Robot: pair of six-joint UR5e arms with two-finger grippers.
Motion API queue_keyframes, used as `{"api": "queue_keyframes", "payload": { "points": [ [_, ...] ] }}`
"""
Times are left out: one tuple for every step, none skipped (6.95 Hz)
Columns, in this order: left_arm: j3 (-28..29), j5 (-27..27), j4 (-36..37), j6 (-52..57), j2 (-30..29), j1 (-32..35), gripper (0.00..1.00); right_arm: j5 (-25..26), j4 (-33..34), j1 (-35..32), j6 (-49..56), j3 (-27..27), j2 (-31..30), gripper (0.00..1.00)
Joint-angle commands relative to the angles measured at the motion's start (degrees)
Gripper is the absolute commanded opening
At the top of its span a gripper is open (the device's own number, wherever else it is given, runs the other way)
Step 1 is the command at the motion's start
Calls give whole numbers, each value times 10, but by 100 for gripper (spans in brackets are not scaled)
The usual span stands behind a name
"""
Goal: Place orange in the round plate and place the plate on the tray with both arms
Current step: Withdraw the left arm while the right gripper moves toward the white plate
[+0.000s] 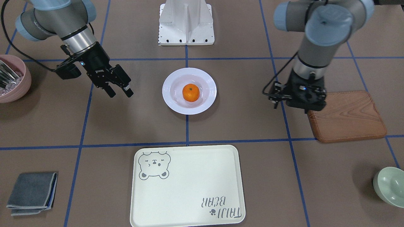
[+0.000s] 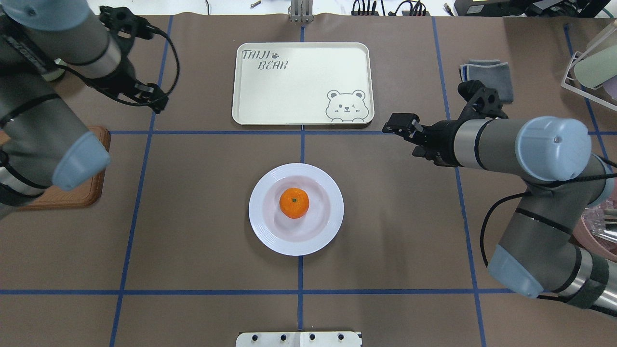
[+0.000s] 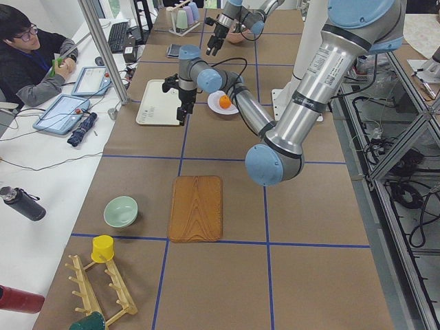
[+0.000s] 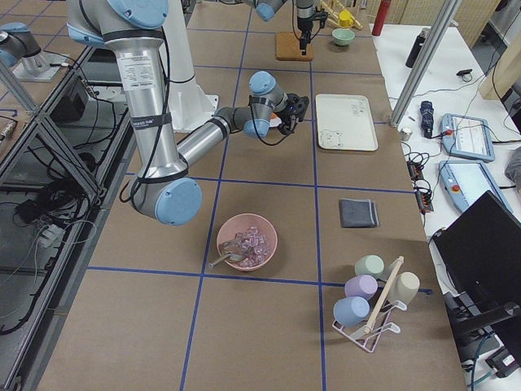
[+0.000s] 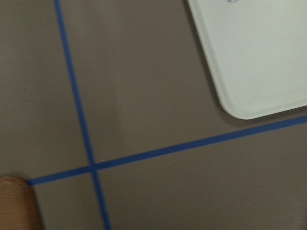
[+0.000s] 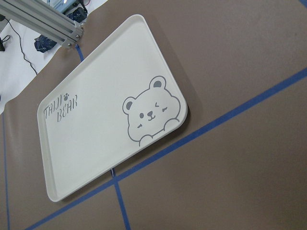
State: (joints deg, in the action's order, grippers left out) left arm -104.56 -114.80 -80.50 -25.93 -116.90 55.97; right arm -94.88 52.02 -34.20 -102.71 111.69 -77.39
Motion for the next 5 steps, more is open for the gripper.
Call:
{"api": "queue_keyframes", "payload": {
  "points": [
    [16, -17, -11, 129, 79, 86, 98, 73, -10, 50, -93, 25, 0, 99],
    [32, -23, -38, 214, 107, 132, 98, 130, -12, 84, -100, 30, 0, 100],
    [48, -75, -57, 225, 152, 193, 98, 137, -12, 104, -101, 34, 0, 100],
    [76, -138, -95, 341, 211, 269, 98, 143, -12, 127, -105, 37, -1, 100],
    [122, -147, -88, 387, 216, 324, 98, 172, -12, 153, -129, 37, -5, 100]
  ]
}}
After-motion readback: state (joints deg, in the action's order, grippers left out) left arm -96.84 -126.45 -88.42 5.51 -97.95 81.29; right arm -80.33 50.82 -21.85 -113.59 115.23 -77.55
